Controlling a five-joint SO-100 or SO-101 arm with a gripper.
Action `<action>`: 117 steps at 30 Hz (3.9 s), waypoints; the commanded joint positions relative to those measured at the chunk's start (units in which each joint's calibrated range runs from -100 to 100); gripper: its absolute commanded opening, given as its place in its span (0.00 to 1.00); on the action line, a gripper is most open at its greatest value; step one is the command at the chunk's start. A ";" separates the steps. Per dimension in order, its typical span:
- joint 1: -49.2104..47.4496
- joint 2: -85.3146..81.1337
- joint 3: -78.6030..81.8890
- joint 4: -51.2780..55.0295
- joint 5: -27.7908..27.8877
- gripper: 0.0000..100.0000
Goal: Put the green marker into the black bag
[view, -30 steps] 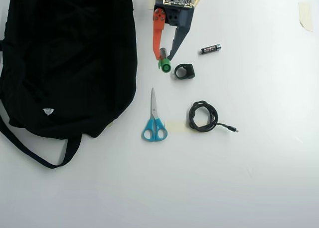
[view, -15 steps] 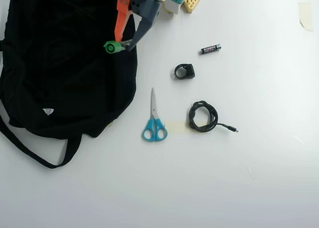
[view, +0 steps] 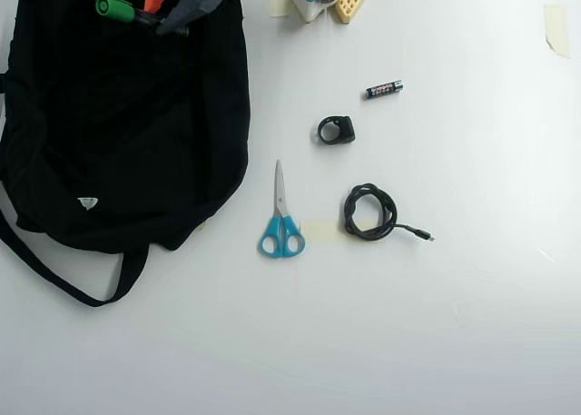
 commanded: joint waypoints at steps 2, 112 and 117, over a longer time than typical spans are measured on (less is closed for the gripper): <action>6.50 1.80 3.46 -8.30 0.05 0.02; -51.91 -50.89 46.23 39.08 -0.90 0.02; -51.91 -50.89 46.23 39.08 -0.90 0.02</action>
